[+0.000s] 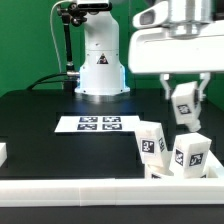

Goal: Assemble stool

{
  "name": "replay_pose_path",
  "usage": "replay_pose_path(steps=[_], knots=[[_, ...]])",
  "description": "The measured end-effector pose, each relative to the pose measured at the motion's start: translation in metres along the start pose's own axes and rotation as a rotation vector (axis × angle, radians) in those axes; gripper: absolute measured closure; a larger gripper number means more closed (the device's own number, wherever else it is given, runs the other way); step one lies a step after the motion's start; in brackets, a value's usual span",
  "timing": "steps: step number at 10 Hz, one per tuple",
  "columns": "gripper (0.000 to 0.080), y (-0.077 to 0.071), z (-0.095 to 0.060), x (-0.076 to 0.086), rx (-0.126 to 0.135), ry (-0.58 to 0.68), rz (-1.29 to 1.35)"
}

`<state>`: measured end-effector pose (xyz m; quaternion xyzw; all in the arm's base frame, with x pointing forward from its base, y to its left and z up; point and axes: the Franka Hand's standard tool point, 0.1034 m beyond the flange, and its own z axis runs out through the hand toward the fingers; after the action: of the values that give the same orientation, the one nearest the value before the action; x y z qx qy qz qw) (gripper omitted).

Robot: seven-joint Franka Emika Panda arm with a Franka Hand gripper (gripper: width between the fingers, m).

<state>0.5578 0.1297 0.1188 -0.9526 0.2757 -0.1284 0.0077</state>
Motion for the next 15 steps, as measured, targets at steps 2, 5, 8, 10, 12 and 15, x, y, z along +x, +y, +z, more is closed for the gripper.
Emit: replay_pose_path(steps=[2, 5, 8, 10, 12, 15], knots=[[0.0472, -0.005, 0.001, -0.005, -0.006, 0.0, -0.02], [0.0472, -0.008, 0.003, -0.007, -0.004, 0.013, -0.04], [0.0472, -0.029, 0.014, -0.017, -0.011, 0.108, -0.202], [0.0472, -0.038, 0.022, -0.033, 0.033, 0.182, -0.21], [0.0472, -0.032, 0.02, -0.018, 0.003, 0.179, -0.298], [0.0472, -0.021, 0.012, 0.021, -0.016, 0.211, -0.388]])
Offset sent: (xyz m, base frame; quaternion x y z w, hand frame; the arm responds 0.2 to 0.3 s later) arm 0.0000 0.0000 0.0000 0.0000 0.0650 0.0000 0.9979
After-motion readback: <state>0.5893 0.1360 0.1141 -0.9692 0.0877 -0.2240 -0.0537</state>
